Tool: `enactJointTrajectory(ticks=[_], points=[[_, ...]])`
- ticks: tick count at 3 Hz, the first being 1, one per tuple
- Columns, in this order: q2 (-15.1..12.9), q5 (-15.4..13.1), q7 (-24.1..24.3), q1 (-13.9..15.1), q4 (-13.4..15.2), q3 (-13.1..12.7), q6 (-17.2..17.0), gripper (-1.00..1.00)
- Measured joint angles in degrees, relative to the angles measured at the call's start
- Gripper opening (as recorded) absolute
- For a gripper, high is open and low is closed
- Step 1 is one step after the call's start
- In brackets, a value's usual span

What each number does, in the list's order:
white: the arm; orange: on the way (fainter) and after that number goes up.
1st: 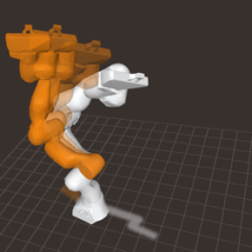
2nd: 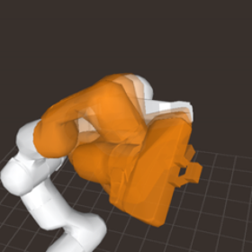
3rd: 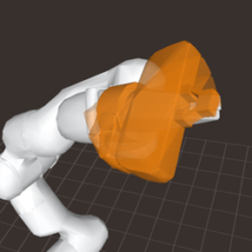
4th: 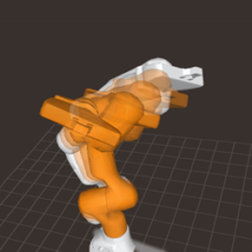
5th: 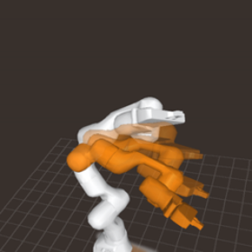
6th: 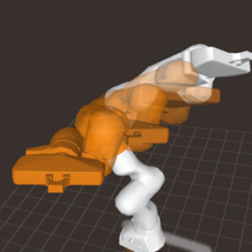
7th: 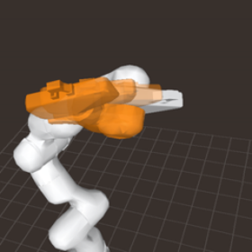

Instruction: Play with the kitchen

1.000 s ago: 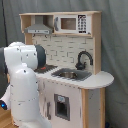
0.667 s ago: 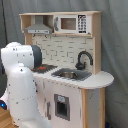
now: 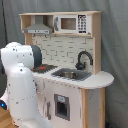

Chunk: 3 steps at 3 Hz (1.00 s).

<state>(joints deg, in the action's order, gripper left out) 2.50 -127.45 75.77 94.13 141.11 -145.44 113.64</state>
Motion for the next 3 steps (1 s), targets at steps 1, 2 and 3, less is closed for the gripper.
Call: enactJointTrajectory(ticks=[1,2,3], points=[[0.03,-0.01,-7.21,-0.04,0.01,-0.19,-1.08,-1.00],[0.11,0.00,-13.75,-0.05,0.11,-0.20,-1.26,-1.00],[0.19,0.00,-20.70,-0.05,0.22,-0.20,-1.48,-1.00]])
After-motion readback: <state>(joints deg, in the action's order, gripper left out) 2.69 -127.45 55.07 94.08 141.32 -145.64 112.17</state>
